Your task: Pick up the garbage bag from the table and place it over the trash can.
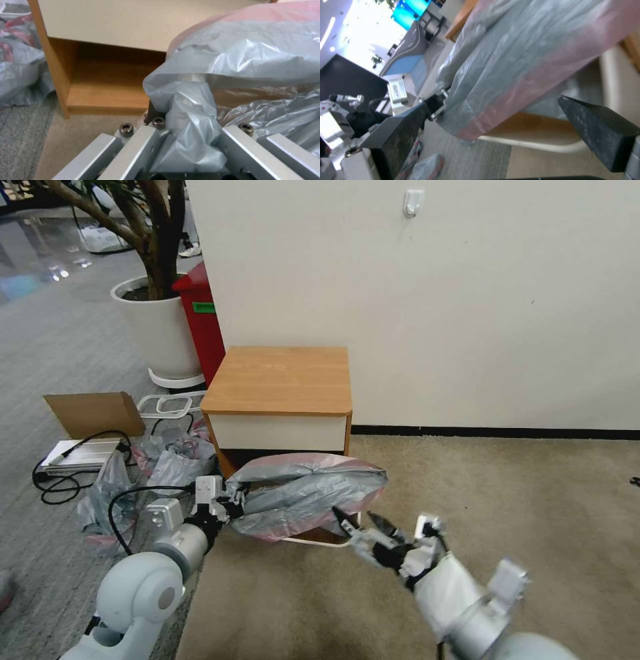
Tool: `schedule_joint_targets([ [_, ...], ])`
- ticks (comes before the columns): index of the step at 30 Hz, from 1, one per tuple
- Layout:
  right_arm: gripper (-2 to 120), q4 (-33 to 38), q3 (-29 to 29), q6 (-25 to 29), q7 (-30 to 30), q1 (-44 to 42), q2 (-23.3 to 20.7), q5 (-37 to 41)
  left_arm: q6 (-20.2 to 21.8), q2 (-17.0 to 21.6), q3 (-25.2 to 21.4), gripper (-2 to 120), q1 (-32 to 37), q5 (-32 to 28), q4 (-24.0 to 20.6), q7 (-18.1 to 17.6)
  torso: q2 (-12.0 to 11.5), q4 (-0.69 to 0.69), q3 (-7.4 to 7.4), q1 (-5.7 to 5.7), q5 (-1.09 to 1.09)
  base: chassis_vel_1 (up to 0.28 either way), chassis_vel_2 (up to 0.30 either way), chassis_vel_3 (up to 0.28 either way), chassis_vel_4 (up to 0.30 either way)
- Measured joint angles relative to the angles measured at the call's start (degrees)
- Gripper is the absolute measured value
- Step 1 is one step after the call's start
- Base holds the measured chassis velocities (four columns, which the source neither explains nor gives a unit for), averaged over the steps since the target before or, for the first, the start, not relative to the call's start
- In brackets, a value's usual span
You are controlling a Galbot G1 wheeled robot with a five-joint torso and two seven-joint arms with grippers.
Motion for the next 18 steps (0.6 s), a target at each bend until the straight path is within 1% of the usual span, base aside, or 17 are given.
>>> schedule_joint_targets([
  [4,100,-1.4,-1.3,0.0,-0.8,1.8,0.5,-2.1,-0.2,0.0,0.6,5,0.4,0.6,-0.3,0.0,0.0,-0.01,0.0,0.0,0.0,0.0,0.0,0.0,0.0],
  [8,100,-1.7,-1.7,0.1,-1.5,4.0,0.5,-2.0,-0.4,0.2,1.1,5,0.9,2.1,-0.6,0.4,0.0,0.0,0.0,0.0,0.0,0.0,0.0,0.0,0.0],
  [11,100,-2.3,-2.1,0.4,-2.9,6.5,0.2,-1.8,-1.2,0.5,1.9,5,1.5,5.6,-0.7,1.5,0.0,0.0,0.0,0.0,0.0,0.0,0.0,0.0,0.0],
  [12,100,-2.3,-2.1,0.4,-2.9,6.5,0.2,-1.8,-1.2,0.5,1.9,5,1.5,5.6,-0.7,1.5,0.0,0.0,0.0,0.0,0.0,0.0,0.0,0.0,0.0],
  [15,100,-4.0,-2.6,0.8,-4.7,8.6,-0.7,-6.5,-1.3,0.7,2.5,5,1.8,6.8,-0.9,1.8,0.0,0.0,0.0,0.0,0.0,0.0,0.0,0.0,0.0],
  [18,100,-4.4,-2.7,0.9,-5.3,8.9,-1.1,-7.8,-1.3,0.7,2.7,5,2.0,7.0,-1.2,1.9,0.0,0.0,0.0,0.0,0.0,0.0,0.0,0.0,0.0],
])
